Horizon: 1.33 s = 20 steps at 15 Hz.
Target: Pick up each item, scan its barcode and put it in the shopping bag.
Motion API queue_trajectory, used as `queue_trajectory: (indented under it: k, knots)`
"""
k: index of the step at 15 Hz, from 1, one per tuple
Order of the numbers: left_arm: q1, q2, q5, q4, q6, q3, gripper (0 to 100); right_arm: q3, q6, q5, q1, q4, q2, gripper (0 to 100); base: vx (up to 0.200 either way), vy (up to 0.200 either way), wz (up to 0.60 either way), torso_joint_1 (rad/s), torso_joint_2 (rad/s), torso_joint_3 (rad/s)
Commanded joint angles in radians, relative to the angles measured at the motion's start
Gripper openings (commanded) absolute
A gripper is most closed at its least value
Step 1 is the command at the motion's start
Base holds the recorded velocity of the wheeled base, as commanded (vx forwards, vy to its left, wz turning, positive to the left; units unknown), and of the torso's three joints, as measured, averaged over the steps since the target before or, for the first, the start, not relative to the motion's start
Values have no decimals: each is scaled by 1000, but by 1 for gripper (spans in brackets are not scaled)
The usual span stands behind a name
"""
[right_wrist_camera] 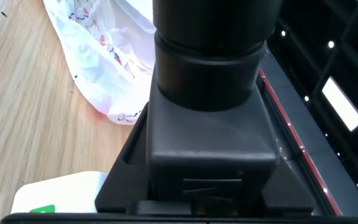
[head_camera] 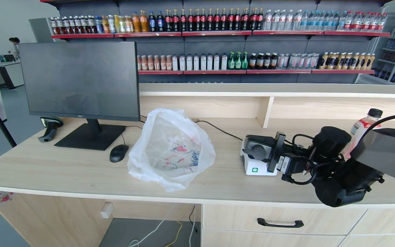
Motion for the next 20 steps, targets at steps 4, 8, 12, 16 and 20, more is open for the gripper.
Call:
queue_trajectory:
  k: [4, 8, 12, 16, 20]
  knots:
    - [0, 0, 1, 0, 0, 0, 100, 7, -6, 0, -14, -1, 10, 0, 0, 0, 0, 0, 0, 0]
    - [0, 0, 1, 0, -2, 0, 100, 7, -8, 0, -25, -1, 30, 0, 0, 0, 0, 0, 0, 0]
    - [0, 0, 1, 0, 0, 0, 100, 4, -9, 0, -32, -1, 31, 0, 0, 0, 0, 0, 0, 0]
    - [0, 0, 1, 0, 0, 0, 100, 4, -9, 0, -32, -1, 33, 0, 0, 0, 0, 0, 0, 0]
    - [0, 0, 1, 0, 0, 0, 100, 4, -9, 0, -35, -1, 28, 0, 0, 0, 0, 0, 0, 0]
